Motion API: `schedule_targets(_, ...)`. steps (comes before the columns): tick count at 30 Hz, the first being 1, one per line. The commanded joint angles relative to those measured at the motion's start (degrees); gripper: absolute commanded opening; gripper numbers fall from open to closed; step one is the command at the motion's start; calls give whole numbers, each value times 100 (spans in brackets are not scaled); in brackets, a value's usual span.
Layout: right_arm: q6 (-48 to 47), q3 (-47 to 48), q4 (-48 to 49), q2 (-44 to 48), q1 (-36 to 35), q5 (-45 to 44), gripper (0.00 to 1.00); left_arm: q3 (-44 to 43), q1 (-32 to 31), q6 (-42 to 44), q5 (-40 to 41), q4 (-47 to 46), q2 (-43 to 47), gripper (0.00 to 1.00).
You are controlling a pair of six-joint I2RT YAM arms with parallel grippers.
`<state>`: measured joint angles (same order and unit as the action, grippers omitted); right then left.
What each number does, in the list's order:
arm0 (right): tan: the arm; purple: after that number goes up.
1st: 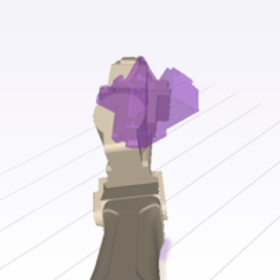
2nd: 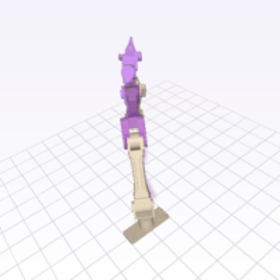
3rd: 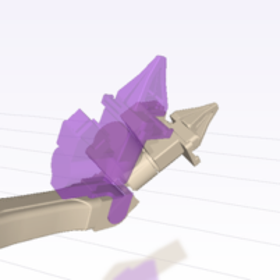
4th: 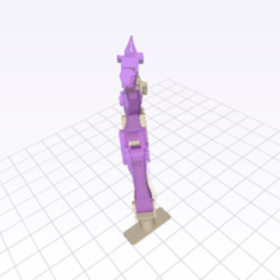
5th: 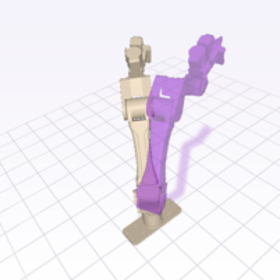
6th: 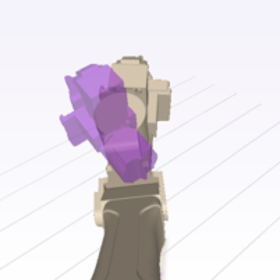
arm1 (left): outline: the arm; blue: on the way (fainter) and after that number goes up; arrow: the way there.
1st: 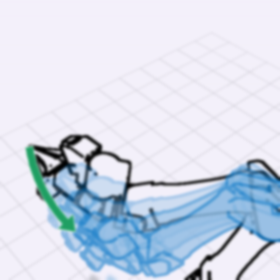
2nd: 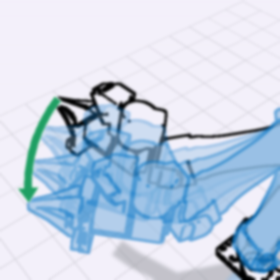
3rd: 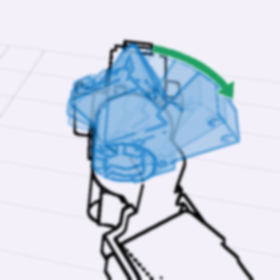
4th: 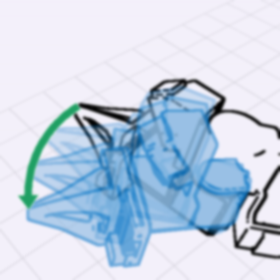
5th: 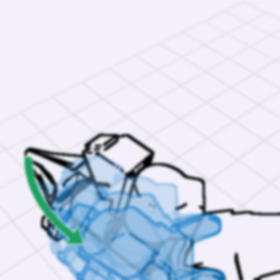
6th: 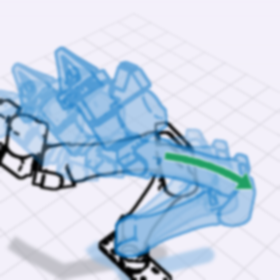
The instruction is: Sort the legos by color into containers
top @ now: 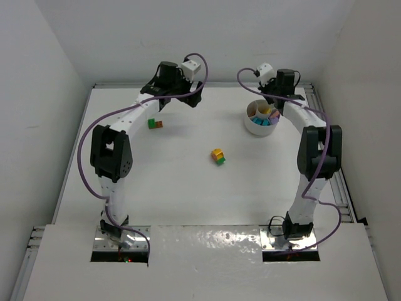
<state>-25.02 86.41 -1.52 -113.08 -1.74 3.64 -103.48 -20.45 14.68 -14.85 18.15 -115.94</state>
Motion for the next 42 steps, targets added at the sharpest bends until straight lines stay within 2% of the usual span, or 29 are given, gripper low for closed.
schedule_targets(1,-338,87,169,-135,156,443,0,-32,-30,123,184,-58,397,100)
schedule_targets(12,-214,-37,223,-329,314,682,0,-41,-38,237,378,-57,405,100)
schedule_targets(15,-179,-89,222,-259,314,665,9,-41,-38,290,474,-57,414,100)
schedule_targets(17,-188,-151,222,-198,314,621,22,-32,-38,325,518,-66,423,100)
schedule_targets(19,-232,-177,196,-145,314,550,30,-32,-38,334,545,-66,423,100)
schedule_targets(22,-267,-168,169,-48,314,506,34,-32,-38,334,536,-57,414,100)
schedule_targets(29,-13,-98,187,198,314,287,36,-14,-38,378,553,-40,441,100)
schedule_targets(31,294,-72,196,356,314,251,39,12,-38,369,667,-40,467,100)
schedule_targets(35,1181,7,170,699,314,-3,52,21,-12,9,975,39,467,100)
schedule_targets(38,2121,121,-329,1076,288,153,58,91,32,-131,1028,145,511,99)
schedule_targets(40,2458,-27,-550,1374,9,548,61,196,111,-254,1011,145,607,95)
schedule_targets(41,2310,-271,-960,1446,-193,863,64,336,146,-394,1002,119,642,93)
schedule_targets(42,1638,-413,-1234,1516,-717,954,67,407,233,-474,950,92,730,91)
